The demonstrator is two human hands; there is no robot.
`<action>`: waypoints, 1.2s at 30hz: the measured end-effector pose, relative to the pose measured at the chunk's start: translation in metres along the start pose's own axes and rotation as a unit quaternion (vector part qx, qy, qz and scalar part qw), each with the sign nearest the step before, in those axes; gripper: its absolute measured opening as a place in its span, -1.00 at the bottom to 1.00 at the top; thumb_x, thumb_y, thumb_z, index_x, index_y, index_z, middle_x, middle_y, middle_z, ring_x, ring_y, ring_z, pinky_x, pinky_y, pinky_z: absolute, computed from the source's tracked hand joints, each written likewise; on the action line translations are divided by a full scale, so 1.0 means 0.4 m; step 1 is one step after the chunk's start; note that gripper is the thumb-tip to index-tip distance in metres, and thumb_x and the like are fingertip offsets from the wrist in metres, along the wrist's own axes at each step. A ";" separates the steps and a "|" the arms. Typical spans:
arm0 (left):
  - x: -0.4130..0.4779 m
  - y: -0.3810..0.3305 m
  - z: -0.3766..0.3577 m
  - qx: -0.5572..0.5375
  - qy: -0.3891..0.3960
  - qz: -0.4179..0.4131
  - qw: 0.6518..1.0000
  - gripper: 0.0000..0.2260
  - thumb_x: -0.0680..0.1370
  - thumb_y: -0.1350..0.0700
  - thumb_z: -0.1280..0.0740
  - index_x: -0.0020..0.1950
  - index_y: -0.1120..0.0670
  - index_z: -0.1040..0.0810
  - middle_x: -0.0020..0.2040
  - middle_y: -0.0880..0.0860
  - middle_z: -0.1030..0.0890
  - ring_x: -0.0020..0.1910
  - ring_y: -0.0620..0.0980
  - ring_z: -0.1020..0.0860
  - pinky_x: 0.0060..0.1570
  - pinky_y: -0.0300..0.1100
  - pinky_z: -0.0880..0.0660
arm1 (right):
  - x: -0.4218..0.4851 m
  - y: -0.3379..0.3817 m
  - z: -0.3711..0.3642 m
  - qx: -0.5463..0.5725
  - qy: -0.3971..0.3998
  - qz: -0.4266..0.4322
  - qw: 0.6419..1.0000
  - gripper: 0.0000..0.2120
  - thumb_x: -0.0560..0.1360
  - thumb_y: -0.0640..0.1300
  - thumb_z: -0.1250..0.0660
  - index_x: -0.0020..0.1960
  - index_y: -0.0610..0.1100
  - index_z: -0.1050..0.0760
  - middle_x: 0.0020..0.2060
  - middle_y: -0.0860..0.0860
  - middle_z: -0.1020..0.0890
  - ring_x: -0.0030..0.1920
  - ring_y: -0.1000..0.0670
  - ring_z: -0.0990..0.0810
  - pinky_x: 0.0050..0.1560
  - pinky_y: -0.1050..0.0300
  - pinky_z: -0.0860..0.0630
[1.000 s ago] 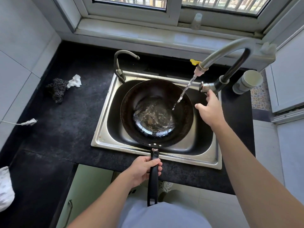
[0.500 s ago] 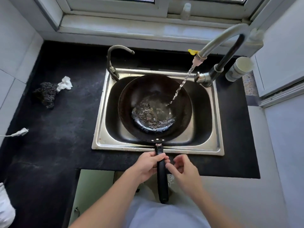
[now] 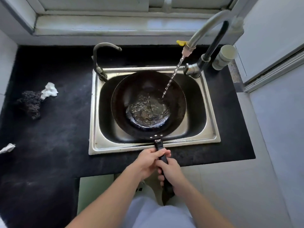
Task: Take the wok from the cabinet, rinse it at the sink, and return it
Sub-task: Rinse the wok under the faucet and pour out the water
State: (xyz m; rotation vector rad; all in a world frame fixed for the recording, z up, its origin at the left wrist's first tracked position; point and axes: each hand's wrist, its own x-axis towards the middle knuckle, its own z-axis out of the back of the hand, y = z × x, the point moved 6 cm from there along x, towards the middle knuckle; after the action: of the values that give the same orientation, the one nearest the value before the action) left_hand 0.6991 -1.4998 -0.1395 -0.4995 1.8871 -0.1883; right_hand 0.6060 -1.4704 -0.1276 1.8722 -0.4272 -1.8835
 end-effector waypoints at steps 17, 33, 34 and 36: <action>-0.034 -0.029 -0.050 -0.115 0.042 -0.047 0.991 -0.82 0.57 0.20 -0.36 0.15 0.21 -0.62 0.05 0.13 -0.71 0.04 0.04 -0.68 0.27 0.07 -0.49 | -0.045 0.038 0.021 -0.053 -0.046 0.162 0.984 -0.64 0.61 0.08 -0.28 -0.29 -0.09 -0.45 -0.54 0.03 -0.46 -0.59 0.05 -0.39 -0.50 0.11 -0.36; -0.055 0.021 -0.046 -0.038 0.005 -0.074 0.997 -0.76 0.57 0.10 -0.37 0.11 0.25 -0.63 -0.07 0.16 -0.69 -0.24 0.08 -0.65 -0.55 -0.14 -0.50 | -0.053 -0.007 0.040 -0.099 -0.029 0.152 0.983 -0.67 0.64 0.05 -0.25 -0.25 -0.06 -0.48 -0.53 0.01 -0.50 -0.58 0.02 -0.42 -0.48 0.08 -0.38; -0.051 0.024 -0.051 -0.039 0.005 -0.070 0.997 -0.76 0.57 0.10 -0.37 0.11 0.25 -0.63 -0.06 0.16 -0.69 -0.24 0.08 -0.65 -0.55 -0.14 -0.50 | -0.053 -0.009 0.046 -0.098 -0.029 0.150 0.983 -0.68 0.64 0.04 -0.25 -0.25 -0.07 -0.47 -0.54 0.01 -0.49 -0.59 0.02 -0.42 -0.48 0.08 -0.38; -0.042 0.021 -0.066 -0.035 0.005 -0.068 0.997 -0.76 0.58 0.11 -0.36 0.12 0.26 -0.62 -0.05 0.16 -0.69 -0.27 0.07 -0.65 -0.57 -0.15 -0.49 | -0.050 -0.005 0.059 -0.088 -0.030 0.144 0.985 -0.70 0.65 -0.01 -0.25 -0.22 -0.11 -0.47 -0.54 0.02 -0.48 -0.60 0.02 -0.41 -0.52 0.12 -0.36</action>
State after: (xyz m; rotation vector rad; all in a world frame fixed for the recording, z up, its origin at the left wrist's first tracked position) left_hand 0.6777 -1.4880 -0.1184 -0.6754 1.8755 -0.2151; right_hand 0.5818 -1.4606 -0.1109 1.5511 -0.5035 -1.7266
